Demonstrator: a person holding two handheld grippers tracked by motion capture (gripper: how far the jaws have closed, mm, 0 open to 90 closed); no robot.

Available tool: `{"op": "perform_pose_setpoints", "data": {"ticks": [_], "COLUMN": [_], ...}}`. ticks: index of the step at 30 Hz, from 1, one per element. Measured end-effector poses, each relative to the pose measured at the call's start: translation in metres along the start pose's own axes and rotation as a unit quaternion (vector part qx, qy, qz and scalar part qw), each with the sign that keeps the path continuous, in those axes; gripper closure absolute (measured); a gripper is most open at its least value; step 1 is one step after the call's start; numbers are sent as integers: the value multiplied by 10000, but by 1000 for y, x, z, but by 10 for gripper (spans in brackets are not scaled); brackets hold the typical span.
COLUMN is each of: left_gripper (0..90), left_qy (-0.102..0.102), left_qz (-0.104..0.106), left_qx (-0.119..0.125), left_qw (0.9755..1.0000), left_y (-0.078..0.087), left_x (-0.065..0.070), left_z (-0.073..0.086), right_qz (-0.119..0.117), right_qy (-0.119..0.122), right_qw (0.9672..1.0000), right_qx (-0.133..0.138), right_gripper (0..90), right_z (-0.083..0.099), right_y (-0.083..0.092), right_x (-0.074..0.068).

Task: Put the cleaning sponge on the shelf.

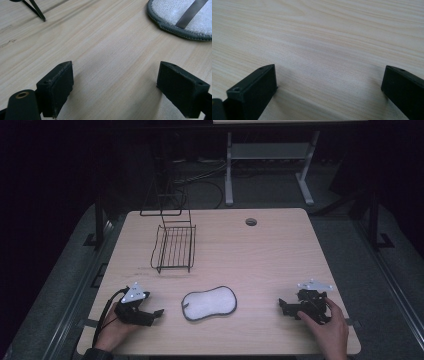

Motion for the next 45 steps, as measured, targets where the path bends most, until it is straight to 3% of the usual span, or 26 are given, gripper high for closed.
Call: {"op": "perform_pose_setpoints", "data": {"ticks": [5,8,18,20,23,24,30,37,45], "left_gripper": [147,169,376,499,579,674,897,898,899], "left_qy": [3,28,119,145,157,145,77,-74,-125], "left_qz": [48,108,307,404,486,593,888,1137,1198], "left_qx": [-72,8,154,139,129,148,264,316,356], "left_qw": [10000,9999,9993,9990,9986,9980,9957,9930,9921], "left_y": [0,2,7,6,5,4,0,-7,-13], "left_x": [1,3,5,8,11,14,26,42,44], "left_z": [-4,-12,-29,-34,-37,-41,-54,-68,-79], "right_qz": [-1,-1,-1,0,-1,0,0,0,0], "right_qy": [0,1,0,1,0,-1,0,0,0], "right_qw": [10000,10000,10000,10000,10000,10000,10000,10000,10000], "right_qx": [1,0,0,0,1,0,0,0,0], "right_gripper": [0,0,0,0,0,0,0,0,0], "right_z": [0,0,0,0,0,0,0,0,0], "right_y": [0,0,0,0,0,0,0,0,0], "right_x": [0,0,0,0,0,0,0,0,0]}}
Point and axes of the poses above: each handheld gripper's, and its own axes: y roughly backward along the jaws, z roughly out of its underside, x roughly to its right, the point moved 3 cm from there along -y, roughly forward along the jaws, and after that the axes turned 6 degrees about -y, right-handed, at the moved point
